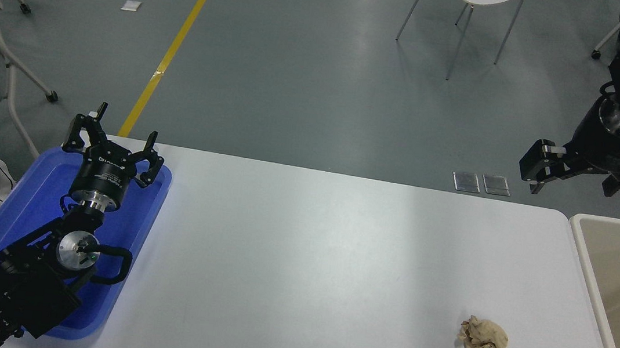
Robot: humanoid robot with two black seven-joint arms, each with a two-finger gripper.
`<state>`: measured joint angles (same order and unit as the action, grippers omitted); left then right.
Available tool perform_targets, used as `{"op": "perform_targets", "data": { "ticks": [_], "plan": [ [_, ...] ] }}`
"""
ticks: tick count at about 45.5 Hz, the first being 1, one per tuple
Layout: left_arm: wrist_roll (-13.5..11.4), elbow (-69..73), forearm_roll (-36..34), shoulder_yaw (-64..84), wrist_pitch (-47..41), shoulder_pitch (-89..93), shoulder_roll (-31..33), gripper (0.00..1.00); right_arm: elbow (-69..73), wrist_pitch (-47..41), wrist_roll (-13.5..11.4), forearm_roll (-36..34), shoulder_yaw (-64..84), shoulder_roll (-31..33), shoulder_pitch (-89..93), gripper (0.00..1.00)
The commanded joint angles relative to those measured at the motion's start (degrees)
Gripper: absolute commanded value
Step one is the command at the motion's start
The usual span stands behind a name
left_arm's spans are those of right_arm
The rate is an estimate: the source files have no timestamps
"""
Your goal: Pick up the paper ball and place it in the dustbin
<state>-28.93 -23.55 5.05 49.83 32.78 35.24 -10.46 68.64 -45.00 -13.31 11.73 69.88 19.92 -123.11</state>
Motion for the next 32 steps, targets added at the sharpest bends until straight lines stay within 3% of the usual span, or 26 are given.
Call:
{"op": "perform_targets", "data": {
  "ticks": [1, 32],
  "plan": [
    [-0.2, 0.0, 0.0, 0.0, -0.1, 0.0, 0.0, 1.0, 0.0, 0.0, 0.0, 0.1, 0.0, 0.2, 0.0, 1.0],
    [-0.1, 0.0, 0.1, 0.0, 0.0, 0.0, 0.0, 1.0, -0.1, 0.0, 0.0, 0.0, 0.0, 0.2, -1.0, 1.0]
  ]
}}
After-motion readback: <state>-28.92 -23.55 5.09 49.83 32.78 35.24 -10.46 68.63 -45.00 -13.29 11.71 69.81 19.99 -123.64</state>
